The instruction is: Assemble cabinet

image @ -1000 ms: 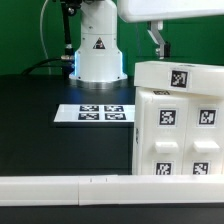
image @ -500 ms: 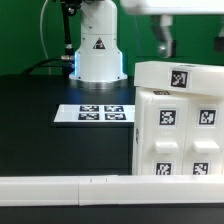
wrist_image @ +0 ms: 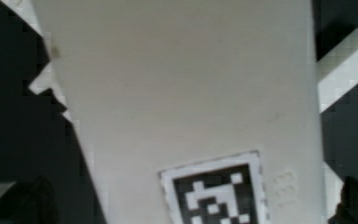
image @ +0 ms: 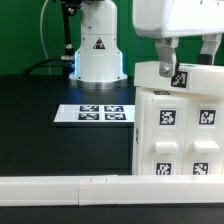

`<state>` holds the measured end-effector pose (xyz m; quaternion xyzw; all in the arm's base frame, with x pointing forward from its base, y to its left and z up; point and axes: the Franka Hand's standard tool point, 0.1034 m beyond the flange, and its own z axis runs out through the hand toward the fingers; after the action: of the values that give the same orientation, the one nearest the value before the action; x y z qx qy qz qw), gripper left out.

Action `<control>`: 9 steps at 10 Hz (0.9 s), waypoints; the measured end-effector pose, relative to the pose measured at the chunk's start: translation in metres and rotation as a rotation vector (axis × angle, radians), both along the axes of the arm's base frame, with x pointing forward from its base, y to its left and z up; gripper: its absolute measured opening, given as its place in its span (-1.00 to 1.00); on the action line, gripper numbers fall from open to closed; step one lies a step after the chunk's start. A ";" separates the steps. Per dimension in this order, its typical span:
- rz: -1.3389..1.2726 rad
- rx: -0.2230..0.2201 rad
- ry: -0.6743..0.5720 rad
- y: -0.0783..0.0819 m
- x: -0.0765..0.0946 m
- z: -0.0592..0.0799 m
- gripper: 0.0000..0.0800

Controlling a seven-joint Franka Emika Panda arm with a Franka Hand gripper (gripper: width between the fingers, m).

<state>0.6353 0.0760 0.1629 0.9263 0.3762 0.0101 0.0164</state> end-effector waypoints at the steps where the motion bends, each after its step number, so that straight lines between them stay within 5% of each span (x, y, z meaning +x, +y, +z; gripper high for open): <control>1: -0.023 0.000 0.000 -0.001 0.000 0.000 0.99; 3: -0.137 0.004 -0.003 -0.001 0.000 0.000 0.38; 7: -0.462 0.014 -0.010 -0.001 0.000 -0.001 0.38; 9: -0.886 0.029 -0.025 0.001 0.001 -0.002 0.38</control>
Offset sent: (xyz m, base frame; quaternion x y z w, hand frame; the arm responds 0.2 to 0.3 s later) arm 0.0000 0.0000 0.0000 0.0000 0.0000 0.1296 0.9916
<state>0.6361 0.0765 0.1610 0.9981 -0.0574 0.0184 0.0107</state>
